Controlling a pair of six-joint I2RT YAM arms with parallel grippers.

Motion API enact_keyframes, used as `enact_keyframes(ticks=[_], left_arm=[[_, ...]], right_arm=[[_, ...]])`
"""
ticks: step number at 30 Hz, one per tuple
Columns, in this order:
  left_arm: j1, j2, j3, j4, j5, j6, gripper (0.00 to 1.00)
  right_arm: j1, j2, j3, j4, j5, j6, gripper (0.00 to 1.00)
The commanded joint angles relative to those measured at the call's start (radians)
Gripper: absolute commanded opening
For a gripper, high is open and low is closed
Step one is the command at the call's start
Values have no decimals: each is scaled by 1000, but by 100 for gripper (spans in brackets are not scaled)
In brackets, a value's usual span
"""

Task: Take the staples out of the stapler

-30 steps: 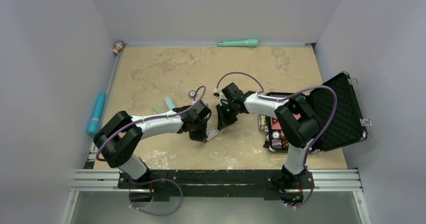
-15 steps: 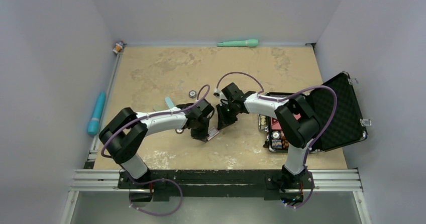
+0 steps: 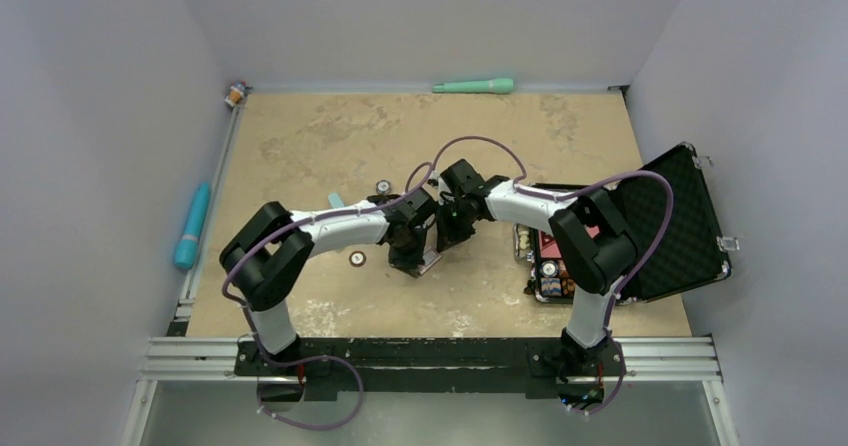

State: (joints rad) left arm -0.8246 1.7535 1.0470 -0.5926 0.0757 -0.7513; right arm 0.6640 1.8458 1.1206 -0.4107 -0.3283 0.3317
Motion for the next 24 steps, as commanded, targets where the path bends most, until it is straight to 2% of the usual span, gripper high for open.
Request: enact_keyframes(ticks=[1, 6, 10, 13, 17, 22, 24], left_arm=[[17, 75, 92, 62, -42, 39, 0], [55, 136, 218, 2, -34, 68, 0], [109, 193, 361, -74, -24, 102, 0], [138, 196, 449, -124, -31, 121, 0], [171, 109, 468, -114, -37, 118, 0], [202, -68, 421, -107, -55, 126, 0], [205, -158, 381, -116, -71, 143, 0]], right_arm=[[-21, 0, 102, -86, 70, -26, 0], [-138, 11, 187, -157, 150, -46, 2], [-253, 25, 277, -214, 200, -57, 26], [-290, 7, 353, -265, 219, -62, 35], [-293, -74, 384, -290, 199, -48, 42], [-291, -246, 302, -253, 137, -14, 53], [-291, -324, 270, -244, 144, 2, 63]])
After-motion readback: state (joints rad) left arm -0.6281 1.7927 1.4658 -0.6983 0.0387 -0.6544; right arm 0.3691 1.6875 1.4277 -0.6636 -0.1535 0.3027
